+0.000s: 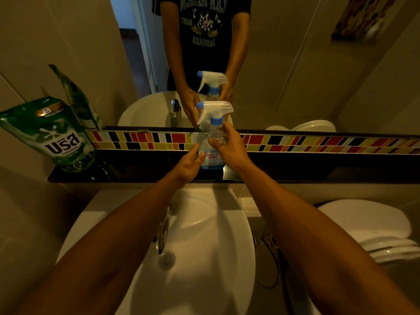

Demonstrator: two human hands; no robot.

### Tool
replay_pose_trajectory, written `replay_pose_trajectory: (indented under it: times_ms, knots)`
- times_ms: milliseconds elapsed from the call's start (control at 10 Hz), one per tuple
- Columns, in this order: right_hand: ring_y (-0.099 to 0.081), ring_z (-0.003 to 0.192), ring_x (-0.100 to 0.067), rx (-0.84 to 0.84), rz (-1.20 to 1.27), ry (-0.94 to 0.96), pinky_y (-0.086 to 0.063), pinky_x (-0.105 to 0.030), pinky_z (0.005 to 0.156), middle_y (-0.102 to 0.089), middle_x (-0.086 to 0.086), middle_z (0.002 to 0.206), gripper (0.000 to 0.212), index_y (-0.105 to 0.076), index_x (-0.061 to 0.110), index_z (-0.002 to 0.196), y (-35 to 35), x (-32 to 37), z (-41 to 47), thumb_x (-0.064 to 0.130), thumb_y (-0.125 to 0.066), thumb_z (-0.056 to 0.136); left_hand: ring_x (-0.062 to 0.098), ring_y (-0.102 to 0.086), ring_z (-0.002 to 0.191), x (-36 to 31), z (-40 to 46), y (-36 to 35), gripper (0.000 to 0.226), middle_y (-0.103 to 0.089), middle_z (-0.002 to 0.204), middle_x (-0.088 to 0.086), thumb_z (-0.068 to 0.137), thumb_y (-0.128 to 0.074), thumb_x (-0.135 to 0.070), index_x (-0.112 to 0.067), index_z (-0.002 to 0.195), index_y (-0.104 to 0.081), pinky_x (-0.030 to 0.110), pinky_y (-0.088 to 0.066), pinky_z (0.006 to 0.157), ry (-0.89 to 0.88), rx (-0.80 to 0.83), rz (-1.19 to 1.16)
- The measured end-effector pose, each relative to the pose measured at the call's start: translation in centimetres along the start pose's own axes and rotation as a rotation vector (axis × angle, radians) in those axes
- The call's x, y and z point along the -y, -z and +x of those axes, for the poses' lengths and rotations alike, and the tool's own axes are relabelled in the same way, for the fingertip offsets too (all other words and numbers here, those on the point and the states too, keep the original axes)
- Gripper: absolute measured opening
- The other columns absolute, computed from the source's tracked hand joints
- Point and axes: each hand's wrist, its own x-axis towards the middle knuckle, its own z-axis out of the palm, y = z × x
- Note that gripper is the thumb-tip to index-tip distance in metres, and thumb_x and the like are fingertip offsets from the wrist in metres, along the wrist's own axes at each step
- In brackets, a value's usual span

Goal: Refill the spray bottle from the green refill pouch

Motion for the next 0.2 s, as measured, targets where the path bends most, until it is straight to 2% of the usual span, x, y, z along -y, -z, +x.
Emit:
replay_pose_trajectory:
  times_ms: [100, 200]
  knots:
    - [-0.049, 0.142, -0.024, -0.013, -0.017, 0.006, -0.048, -0.042, 0.109, -0.049, -0.005, 0.157, 0.080, -0.026, 0.027, 0.162, -0.2, 0.0, -0.8, 0.007, -0.068, 0.097, 0.025, -0.055, 0.127, 1.0, 0.4, 0.9, 0.045, -0.057, 0.137, 0.008, 0.105, -0.047, -0.025, -0.014, 0.148, -0.040, 0.043, -0.046, 0.107, -0.034, -0.023, 0.149]
    - [-0.046, 0.145, -0.027, -0.116, 0.006, -0.035, -0.051, -0.049, 0.108, -0.042, -0.004, 0.161, 0.085, -0.019, 0.031, 0.163, -0.7, -0.2, -1.8, 0.005, -0.065, 0.097, 0.030, -0.055, 0.129, 1.1, 0.1, 1.6, 0.046, -0.058, 0.137, 0.011, 0.102, -0.051, -0.027, -0.012, 0.146, -0.046, 0.034, -0.046, 0.103, -0.056, -0.100, 0.325]
